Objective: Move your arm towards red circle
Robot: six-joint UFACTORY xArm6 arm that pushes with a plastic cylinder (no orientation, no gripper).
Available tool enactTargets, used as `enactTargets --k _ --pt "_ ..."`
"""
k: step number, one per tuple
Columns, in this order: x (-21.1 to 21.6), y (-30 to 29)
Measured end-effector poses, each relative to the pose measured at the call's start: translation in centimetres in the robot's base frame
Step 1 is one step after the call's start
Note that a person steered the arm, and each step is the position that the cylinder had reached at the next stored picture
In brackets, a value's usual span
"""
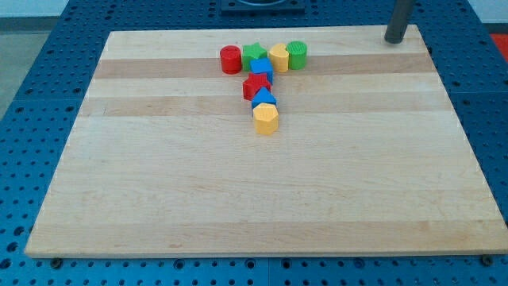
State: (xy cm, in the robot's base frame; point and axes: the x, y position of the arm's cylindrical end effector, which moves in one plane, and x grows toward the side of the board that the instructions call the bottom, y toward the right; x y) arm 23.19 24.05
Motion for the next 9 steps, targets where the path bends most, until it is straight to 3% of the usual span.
enactTargets --k 4,7,9 --pt "1.7 0.1" --pt "18.9 -0.1" --pt "27.3 -10.4"
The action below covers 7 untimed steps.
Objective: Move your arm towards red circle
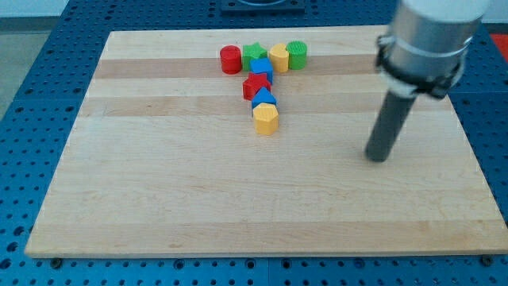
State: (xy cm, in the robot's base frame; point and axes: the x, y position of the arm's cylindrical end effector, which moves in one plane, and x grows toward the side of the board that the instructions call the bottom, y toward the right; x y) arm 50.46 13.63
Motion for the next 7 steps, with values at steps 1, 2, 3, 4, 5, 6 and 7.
enactTargets --k 1,2,3,4,5,6,7 --pt "1.8 -7.8" --pt "1.1 -15.5" --pt "-0.7 -22.7" --pt "-5.9 -23.4" --pt "-11.3 -23.0" --pt "-15.2 -22.9" --pt "-18.1 -22.9"
